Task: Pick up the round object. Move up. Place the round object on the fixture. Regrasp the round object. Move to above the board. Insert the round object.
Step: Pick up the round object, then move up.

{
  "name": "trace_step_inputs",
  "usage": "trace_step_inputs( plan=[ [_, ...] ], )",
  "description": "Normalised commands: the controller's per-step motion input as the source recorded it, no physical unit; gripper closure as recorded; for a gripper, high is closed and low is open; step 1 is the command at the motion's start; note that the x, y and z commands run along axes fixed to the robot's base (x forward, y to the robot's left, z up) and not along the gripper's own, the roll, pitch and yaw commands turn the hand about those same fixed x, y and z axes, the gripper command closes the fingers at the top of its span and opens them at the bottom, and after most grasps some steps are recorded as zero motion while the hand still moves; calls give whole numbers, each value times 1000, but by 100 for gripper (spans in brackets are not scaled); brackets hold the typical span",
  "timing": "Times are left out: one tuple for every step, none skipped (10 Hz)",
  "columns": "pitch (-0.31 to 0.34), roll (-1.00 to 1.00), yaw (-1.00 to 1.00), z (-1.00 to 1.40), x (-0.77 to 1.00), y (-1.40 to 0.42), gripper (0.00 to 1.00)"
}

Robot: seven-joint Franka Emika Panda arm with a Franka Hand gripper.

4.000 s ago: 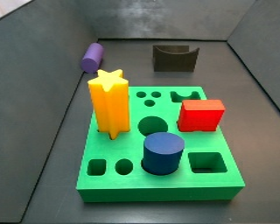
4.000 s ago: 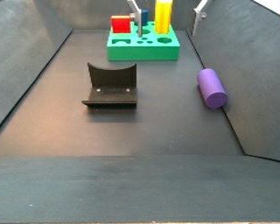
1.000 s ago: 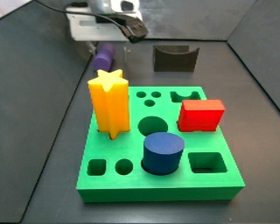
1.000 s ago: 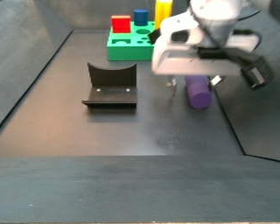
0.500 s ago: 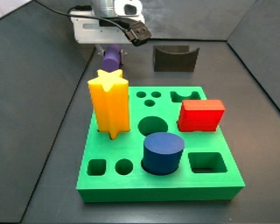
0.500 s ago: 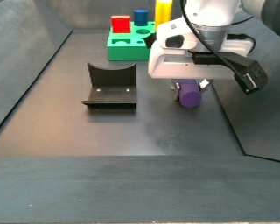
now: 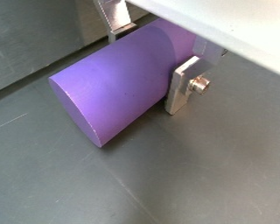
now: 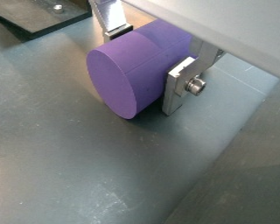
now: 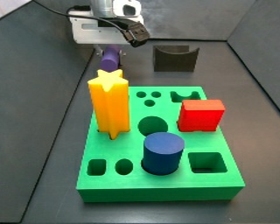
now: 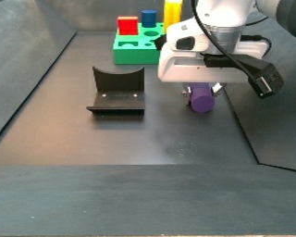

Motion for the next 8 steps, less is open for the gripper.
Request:
trace_step_inputs(
  plan=[
    [0,0,0,0,0,0,100],
    [0,0,0,0,0,0,100],
    [0,0,0,0,0,0,100],
    [0,0,0,833,0,0,100],
    [22,-7,24,781,-15,-3,100],
    [35,-13,27,724,-16,-4,100],
    [58,-27,26,583,-3,-6,100],
    [60,-36,24,460,-6,-5,100]
  ],
)
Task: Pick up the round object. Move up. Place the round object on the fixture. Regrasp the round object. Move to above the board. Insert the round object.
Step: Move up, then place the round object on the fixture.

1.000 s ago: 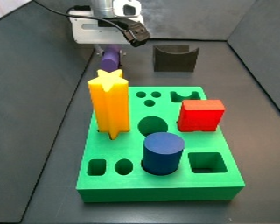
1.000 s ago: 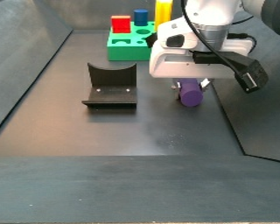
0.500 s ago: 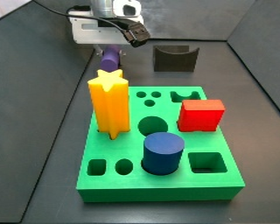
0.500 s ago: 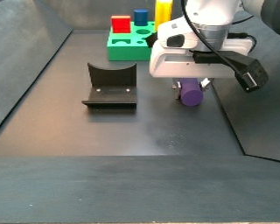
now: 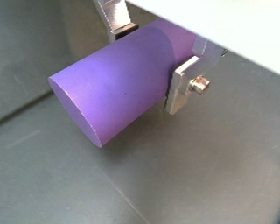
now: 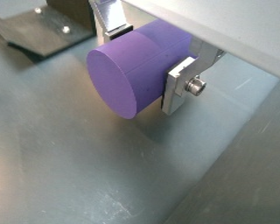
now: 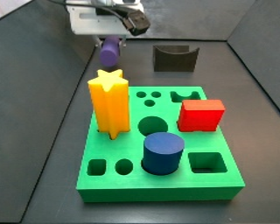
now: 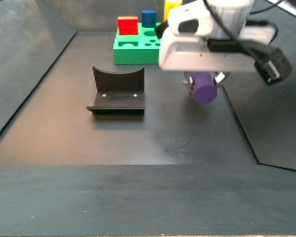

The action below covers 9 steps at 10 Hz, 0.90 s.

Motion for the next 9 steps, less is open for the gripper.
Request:
trace_step_inputs(
  plan=[
    [44,-46,23,284,-12,-9,100],
    [36,-51,22,190,-16,-10,100],
    [0,0,0,1000,0,0,100],
    [7,-5,0,1000,-3,-1,100],
    [22,-13,1,1000,-13,-4,100],
    [21,-25,7,1000,-15,-7,100],
    [22,-35,11,1000,-19,-8,100],
    [22,-46,14,1000,-19,-12,100],
    [22,-60,17,1000,-22,-14,100]
  ],
)
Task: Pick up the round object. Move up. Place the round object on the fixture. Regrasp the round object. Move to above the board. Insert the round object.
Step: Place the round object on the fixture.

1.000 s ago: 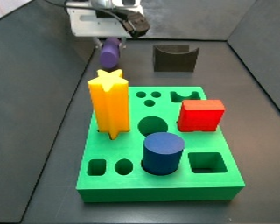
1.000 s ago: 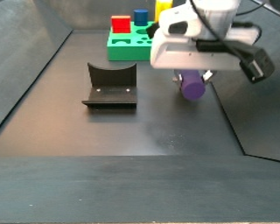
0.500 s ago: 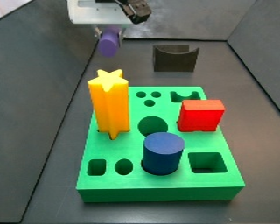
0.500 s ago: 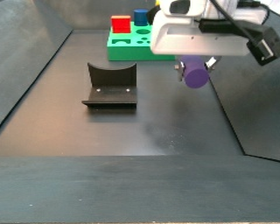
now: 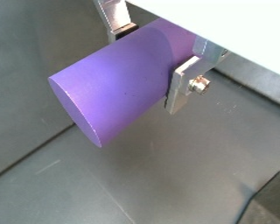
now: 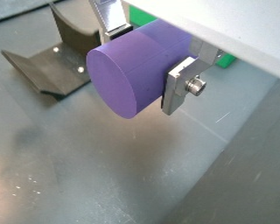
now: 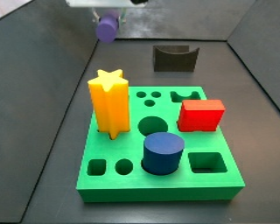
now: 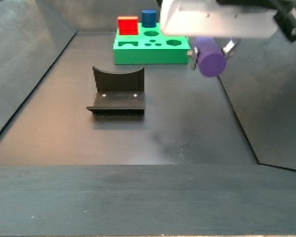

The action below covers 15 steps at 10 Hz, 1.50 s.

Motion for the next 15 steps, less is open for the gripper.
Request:
trace_step_inputs(
  plan=[
    [23,-71,18,1000,-24,-17,100],
    [24,-77,18,1000,-25,-18,100],
    [26,-89,14,866,-19,-19,100],
    [34,-102,12,669,-11,-17,100],
    [41,-111,9,523,-5,-12,100],
    [46,-115,5,427,1,-9,100],
    [55,-126,-1,231,4,-8,100],
    [70,22,-146,-38,1000,468,100],
    [85,16,-143,-81,1000,465,100],
    [83,19,-118,-77,1000,417,100],
    [74,31,-86,-63,1000,356,100],
    [77,40,-56,-55,1000,313,100],
    [79,24,-46,-51,1000,290,100],
    [83,11,-42,-46,1000,260,100],
    [88,3,-38,-39,1000,234,100]
  ],
)
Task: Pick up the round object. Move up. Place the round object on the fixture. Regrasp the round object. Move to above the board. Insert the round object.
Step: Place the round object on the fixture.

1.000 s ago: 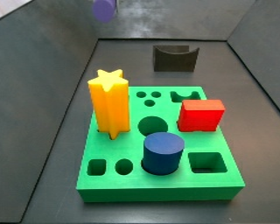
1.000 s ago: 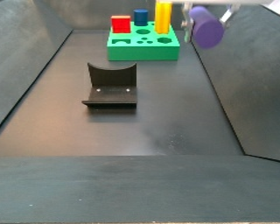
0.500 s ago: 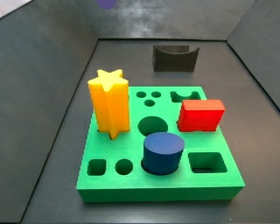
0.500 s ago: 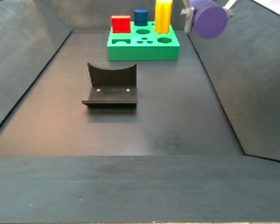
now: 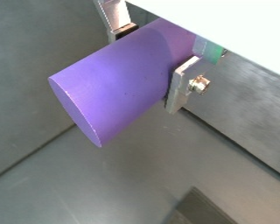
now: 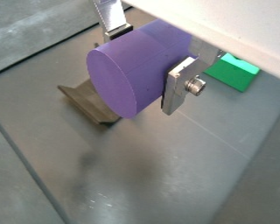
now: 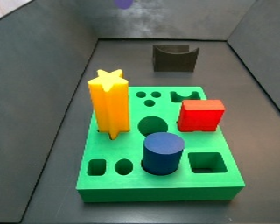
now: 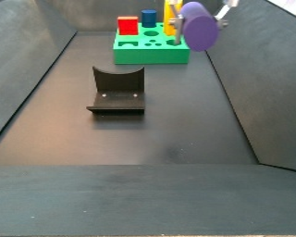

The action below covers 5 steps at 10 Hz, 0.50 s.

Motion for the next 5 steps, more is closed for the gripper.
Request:
trace_step_inputs(
  plan=[
    [100,-8,-36,-32,1000,204,100],
    [109,-13,-37,-25,1000,180,100],
    [122,-17,-38,-14,926,134,100],
    [129,-19,-37,-10,848,110,100],
    [140,-19,-36,-2,693,71,100]
  ],
)
